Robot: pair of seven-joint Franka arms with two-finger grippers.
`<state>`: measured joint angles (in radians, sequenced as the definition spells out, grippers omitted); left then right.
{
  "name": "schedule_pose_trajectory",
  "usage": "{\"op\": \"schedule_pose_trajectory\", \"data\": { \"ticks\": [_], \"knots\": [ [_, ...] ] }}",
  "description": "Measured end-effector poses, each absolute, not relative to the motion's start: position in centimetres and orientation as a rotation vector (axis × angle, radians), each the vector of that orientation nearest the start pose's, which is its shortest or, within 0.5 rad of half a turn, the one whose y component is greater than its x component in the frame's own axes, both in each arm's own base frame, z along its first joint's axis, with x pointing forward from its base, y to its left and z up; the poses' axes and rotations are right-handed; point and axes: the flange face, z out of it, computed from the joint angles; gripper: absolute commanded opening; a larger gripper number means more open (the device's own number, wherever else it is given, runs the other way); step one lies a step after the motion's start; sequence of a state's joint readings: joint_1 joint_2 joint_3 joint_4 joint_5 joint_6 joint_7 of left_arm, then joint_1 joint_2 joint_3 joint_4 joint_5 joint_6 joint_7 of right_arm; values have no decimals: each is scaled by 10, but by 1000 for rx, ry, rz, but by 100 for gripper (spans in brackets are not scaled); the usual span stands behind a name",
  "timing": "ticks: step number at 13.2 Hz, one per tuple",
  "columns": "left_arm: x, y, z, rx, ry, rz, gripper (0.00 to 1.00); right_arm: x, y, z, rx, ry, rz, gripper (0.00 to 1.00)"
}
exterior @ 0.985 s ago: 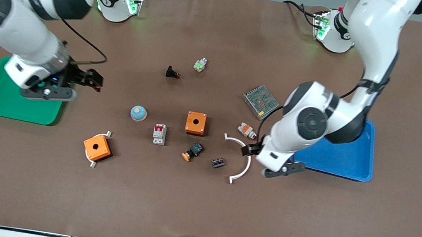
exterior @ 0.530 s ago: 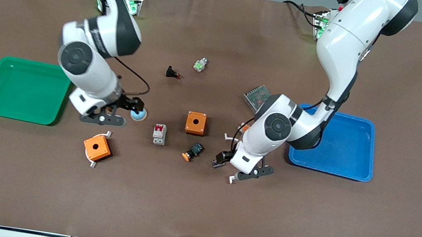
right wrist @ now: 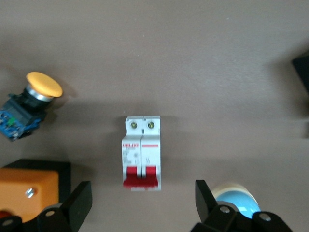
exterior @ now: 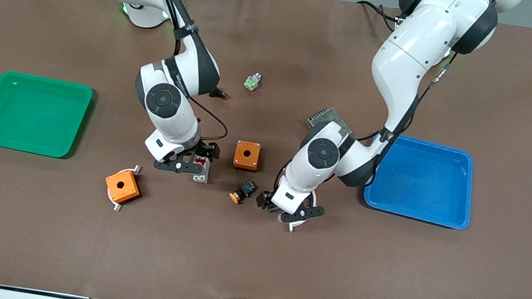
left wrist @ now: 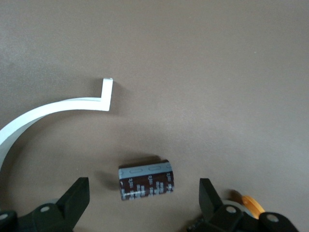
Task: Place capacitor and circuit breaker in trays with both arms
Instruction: 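Close the right gripper on the breaker while the left gripper grasps the capacitor, then carry the breaker to the green tray while the left gripper carries the capacitor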
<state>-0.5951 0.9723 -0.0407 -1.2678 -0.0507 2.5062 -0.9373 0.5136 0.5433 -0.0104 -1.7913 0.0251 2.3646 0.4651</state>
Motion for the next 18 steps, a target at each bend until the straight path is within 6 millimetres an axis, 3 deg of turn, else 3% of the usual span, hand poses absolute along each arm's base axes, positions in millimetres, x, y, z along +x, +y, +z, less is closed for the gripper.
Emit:
{"op": "schedule_pose_trajectory", "data": {
  "ticks": [1, 3, 8, 10, 11, 13, 15, 17, 18],
  "knots": [
    [626, -453, 185, -3306, -598, -249, 98, 578, 319, 240, -3114, -34, -42, 95],
    [626, -454, 180, -3299, -591, -256, 82, 579, 320, 226, -3110, -35, -55, 85],
    [626, -456, 179, -3302, -602, -288, 36, 581, 321, 224, -3106, -39, -70, 36],
    [628, -456, 182, -3303, -610, -297, 18, 582, 321, 224, -3105, -39, -75, 9],
    [629, -455, 183, -3302, -611, -303, 12, 582, 321, 224, -3105, -40, -76, 2],
    [634, -454, 189, -3303, -616, -322, 5, 583, 322, 224, -3105, -40, -77, 1],
    [641, -450, 209, -3297, -629, -325, 1, 588, 320, 236, -3105, -42, -89, 2],
    [652, -432, 237, -3261, -663, -280, 0, 600, 298, 280, -3132, -153, -49, 2],
    [657, -419, 250, -3237, -677, -241, 0, 609, 270, 314, -3138, -222, -21, 4]
  ]
}}
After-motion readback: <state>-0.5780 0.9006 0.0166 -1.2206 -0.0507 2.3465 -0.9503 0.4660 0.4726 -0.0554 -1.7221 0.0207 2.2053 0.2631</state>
